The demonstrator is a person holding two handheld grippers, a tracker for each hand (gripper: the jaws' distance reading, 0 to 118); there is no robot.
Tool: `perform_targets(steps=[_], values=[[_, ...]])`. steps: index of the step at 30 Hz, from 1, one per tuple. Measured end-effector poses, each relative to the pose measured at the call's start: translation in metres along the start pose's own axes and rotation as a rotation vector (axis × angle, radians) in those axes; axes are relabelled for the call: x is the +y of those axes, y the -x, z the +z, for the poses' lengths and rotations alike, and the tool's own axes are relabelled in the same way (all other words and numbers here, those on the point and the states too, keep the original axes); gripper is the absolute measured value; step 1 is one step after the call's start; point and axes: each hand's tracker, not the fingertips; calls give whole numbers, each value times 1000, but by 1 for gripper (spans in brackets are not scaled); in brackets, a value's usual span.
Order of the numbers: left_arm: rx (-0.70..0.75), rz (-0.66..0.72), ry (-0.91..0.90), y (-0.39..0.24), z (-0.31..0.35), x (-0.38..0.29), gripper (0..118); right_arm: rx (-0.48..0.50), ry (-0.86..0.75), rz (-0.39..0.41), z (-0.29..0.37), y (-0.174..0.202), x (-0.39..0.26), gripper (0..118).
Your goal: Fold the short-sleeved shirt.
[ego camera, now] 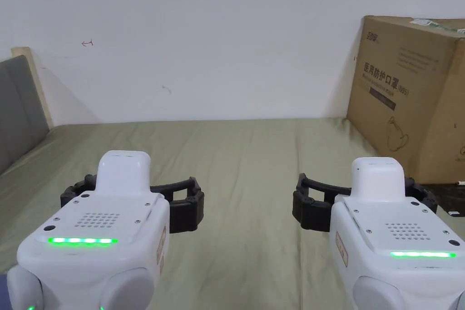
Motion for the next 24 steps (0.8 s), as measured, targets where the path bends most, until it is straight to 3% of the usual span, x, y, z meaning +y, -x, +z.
perform_targets(steps=[24], values=[[7,68,51,1,0,1,115,23,24,-13,-1,2,-7,118]])
